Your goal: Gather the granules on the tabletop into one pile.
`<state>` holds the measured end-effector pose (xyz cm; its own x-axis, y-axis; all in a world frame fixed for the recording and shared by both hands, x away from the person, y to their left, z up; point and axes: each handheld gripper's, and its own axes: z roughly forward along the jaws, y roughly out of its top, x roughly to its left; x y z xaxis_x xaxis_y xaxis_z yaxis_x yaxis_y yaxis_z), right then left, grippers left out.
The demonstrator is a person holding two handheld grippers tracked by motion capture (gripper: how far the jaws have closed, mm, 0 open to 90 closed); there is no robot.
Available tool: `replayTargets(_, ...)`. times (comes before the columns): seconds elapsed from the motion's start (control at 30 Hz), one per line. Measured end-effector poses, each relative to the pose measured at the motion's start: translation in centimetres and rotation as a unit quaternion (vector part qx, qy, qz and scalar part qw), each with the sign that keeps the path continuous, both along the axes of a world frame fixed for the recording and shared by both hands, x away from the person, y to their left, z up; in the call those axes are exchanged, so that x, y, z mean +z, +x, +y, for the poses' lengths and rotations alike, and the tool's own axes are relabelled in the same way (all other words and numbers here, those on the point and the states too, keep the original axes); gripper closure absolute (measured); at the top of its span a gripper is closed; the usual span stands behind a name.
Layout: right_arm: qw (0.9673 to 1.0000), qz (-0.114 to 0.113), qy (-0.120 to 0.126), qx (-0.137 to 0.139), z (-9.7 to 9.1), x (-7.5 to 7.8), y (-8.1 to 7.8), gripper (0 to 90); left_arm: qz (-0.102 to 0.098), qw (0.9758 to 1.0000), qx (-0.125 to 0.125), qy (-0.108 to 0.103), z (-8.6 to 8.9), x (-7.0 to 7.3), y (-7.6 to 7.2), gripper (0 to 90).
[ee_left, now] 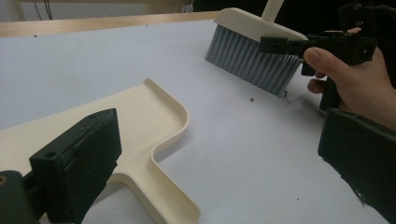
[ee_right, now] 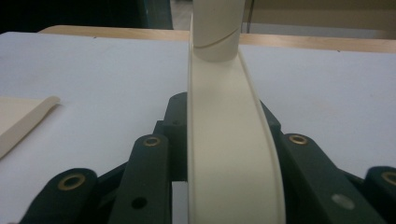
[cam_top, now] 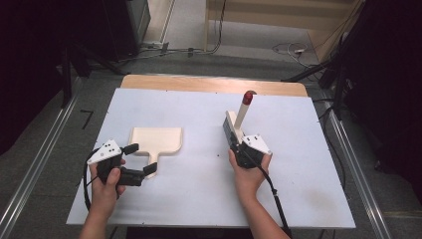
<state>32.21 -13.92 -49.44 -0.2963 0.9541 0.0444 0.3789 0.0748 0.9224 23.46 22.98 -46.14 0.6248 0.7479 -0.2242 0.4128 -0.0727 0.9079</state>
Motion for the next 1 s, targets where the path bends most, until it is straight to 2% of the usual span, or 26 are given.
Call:
replayTargets(0.17,0.9992,-0.015,0.005,0.036,0.1,0.7,-0.6,65.8,-0.001,1.0,0.0,0.001,0.1,0.0,0.0,0.0)
replayTargets(0.3,0.9974,-0.022,0.006,0.069,0.8,1.4,-1.8,65.8,0.0,1.0,0.0,0.0,0.1,-0.1,0.0,0.0)
replayTargets(0.4,0.9949,-0.012,0.008,0.1,1.6,1.3,-2.6,65.7,0.001,1.0,-0.001,0.004,0.0,-0.1,0.0,0.0)
replayTargets(0.53,0.9911,0.003,0.0,0.133,2.4,0.4,-2.9,65.7,0.0,1.0,-0.002,0.004,-0.1,0.0,0.0,0.0)
replayTargets(0.6,0.9907,0.002,-0.01,0.136,2.4,-0.1,-2.9,65.7,0.0,1.0,-0.001,0.002,-0.1,0.0,0.0,0.0)
replayTargets(0.67,0.9913,0.002,-0.009,0.131,1.9,-0.2,-2.6,65.7,0.0,1.0,-0.001,0.003,0.0,-0.1,0.0,0.0)
replayTargets(1.0,0.9965,0.002,-0.017,0.082,-1.6,0.2,-0.8,65.7,0.001,1.0,-0.001,0.004,0.0,-0.1,0.0,0.0)
